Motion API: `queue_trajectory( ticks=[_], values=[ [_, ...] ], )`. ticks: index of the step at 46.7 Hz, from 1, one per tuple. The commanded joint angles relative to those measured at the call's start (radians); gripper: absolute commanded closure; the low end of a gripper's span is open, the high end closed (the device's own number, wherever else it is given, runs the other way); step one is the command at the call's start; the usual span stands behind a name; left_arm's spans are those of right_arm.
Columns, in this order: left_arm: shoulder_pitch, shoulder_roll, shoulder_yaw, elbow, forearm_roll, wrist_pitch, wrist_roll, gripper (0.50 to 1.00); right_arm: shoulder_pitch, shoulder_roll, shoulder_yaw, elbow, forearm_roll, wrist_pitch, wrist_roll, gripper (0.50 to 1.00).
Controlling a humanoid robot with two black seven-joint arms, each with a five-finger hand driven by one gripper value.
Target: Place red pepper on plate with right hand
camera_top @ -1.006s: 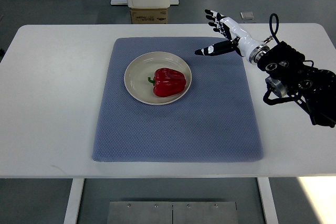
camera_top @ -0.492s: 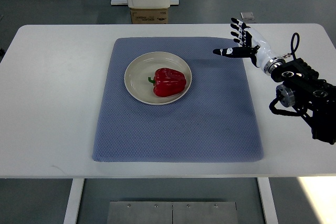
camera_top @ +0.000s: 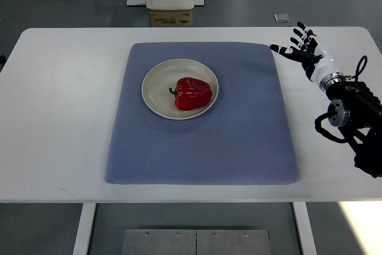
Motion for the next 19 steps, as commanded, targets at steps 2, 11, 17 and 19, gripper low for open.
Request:
queue_trajectory(
  ticks=[2, 11, 17, 19],
  values=[
    [0.0, 0.0, 0.0, 0.0, 0.0, 0.0, 0.001, 0.5, -0.013, 0.003, 0.012, 0.001, 0.0, 0.0, 0.002, 0.5],
    [0.0, 0.0, 0.0, 0.0, 0.0, 0.0, 0.0, 0.5, -0.033, 0.003, 0.012, 0.003, 0.0, 0.0, 0.005, 0.5],
    [0.0, 0.0, 0.0, 0.0, 0.0, 0.0, 0.0, 0.5, -0.039, 0.003, 0.012, 0.003, 0.0, 0.0, 0.007, 0.5],
    [0.0, 0.0, 0.0, 0.0, 0.0, 0.0, 0.0, 0.5, -0.039, 0.003, 0.014, 0.004, 0.0, 0.0, 0.007, 0.5]
  ],
)
